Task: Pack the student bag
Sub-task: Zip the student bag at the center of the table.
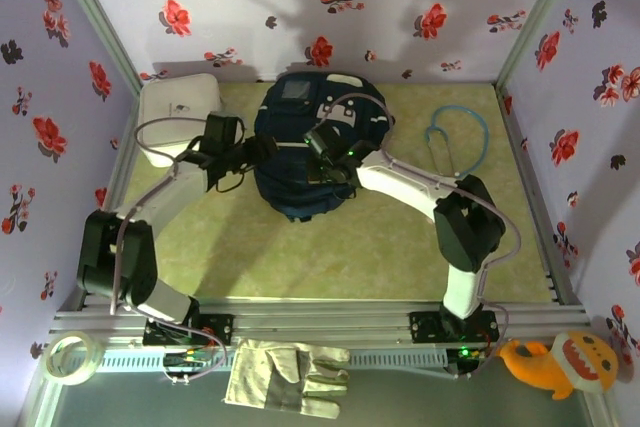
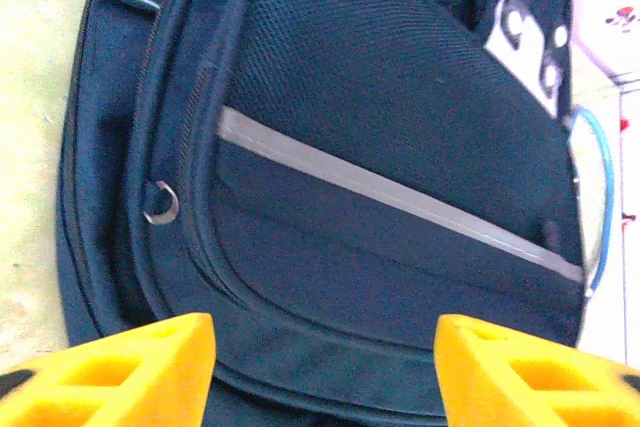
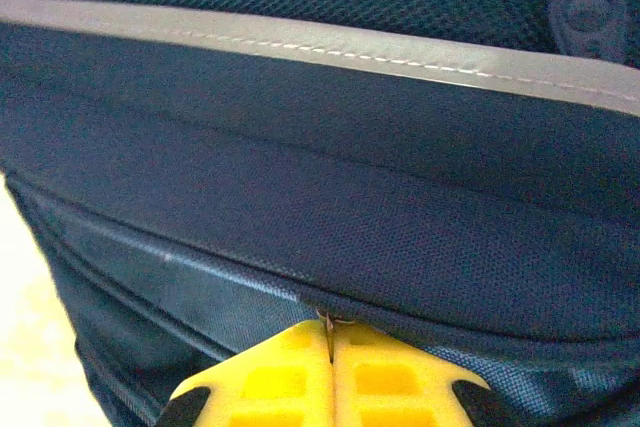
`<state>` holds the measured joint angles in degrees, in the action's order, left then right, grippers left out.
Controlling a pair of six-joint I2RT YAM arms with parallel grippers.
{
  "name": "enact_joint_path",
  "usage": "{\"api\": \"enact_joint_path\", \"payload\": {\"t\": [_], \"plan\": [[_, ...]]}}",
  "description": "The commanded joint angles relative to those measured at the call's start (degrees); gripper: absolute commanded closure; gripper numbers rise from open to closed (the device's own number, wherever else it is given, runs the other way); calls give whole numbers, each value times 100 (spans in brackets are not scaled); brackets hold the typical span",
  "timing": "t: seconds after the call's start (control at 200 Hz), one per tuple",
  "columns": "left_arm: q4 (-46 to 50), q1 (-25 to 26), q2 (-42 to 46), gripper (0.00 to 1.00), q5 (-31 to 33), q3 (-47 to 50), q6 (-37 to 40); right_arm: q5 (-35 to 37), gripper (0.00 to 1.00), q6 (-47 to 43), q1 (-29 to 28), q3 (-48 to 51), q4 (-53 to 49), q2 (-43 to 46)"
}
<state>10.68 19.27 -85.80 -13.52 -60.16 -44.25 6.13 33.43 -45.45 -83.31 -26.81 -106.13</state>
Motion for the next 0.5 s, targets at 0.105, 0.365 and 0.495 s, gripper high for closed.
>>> {"api": "enact_joint_path", "payload": {"t": [0.105,0.365,0.495], "plan": [[-360,-221,100,34,-387,207,-671,-479,100,73,-112,-301,375,-129],[-1655,-136,-460,41,-889,637,-1761,-729,100,226,-131,-46,603,-38],[-2040,-39,-654,45,-881,781,-2085,-780,100,228,-133,32,646,-5]]}}
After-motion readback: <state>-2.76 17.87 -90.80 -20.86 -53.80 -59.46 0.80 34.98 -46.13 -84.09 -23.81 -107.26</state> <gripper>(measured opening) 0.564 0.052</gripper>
